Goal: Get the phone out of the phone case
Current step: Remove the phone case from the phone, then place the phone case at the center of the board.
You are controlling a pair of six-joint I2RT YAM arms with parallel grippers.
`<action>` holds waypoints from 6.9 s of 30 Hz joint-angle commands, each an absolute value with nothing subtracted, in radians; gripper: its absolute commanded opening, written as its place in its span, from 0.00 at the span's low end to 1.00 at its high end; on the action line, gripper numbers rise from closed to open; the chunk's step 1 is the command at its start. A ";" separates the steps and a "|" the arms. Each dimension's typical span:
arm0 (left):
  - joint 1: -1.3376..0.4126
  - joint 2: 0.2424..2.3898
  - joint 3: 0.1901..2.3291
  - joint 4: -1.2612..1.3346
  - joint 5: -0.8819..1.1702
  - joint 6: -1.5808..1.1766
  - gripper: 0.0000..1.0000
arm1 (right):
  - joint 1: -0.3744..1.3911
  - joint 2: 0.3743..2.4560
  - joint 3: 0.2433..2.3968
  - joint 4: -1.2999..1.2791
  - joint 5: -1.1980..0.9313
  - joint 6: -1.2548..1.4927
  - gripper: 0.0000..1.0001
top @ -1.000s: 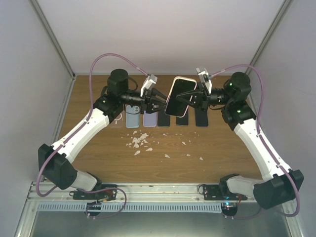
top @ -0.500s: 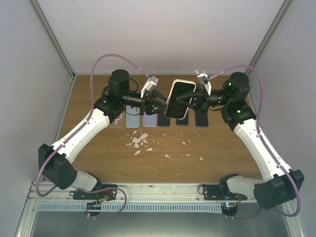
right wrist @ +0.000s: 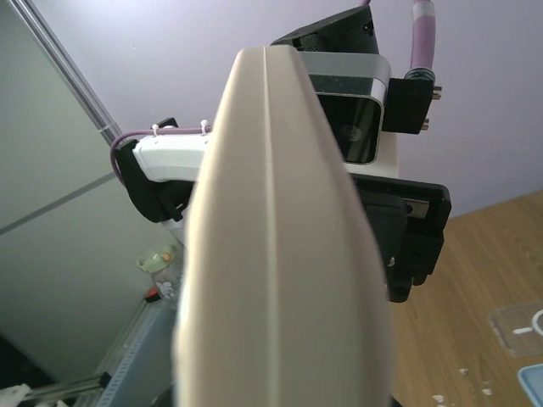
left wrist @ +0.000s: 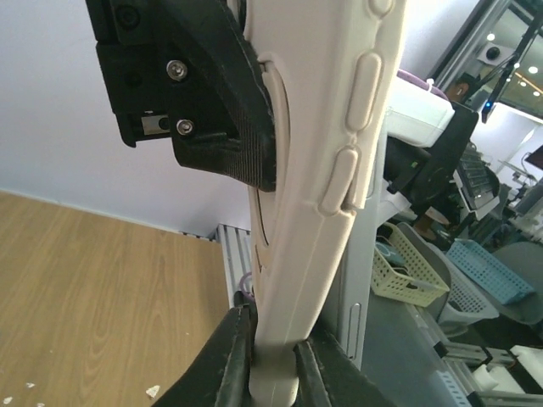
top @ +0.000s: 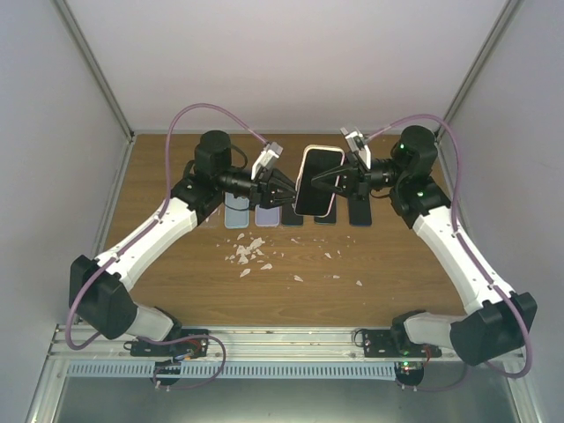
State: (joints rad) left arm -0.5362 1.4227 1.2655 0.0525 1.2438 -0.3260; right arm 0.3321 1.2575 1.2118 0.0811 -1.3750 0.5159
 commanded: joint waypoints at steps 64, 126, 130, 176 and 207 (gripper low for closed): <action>-0.398 1.369 1.030 0.294 0.809 -1.066 0.00 | 0.411 1.325 1.362 -0.413 -0.490 -0.264 0.73; -0.422 1.425 0.958 0.418 0.878 -1.217 0.00 | 0.801 1.444 1.095 0.069 0.353 -0.973 0.43; -0.428 1.423 0.956 0.432 0.896 -1.220 0.00 | 0.801 1.464 1.078 0.110 0.364 -0.995 0.41; -0.323 1.423 0.937 0.067 0.654 -0.983 0.00 | 0.727 1.379 1.270 -0.144 0.311 -0.820 0.01; -0.066 1.398 1.252 -0.531 0.732 0.013 0.00 | 0.544 1.125 1.155 -0.261 0.273 -0.834 0.00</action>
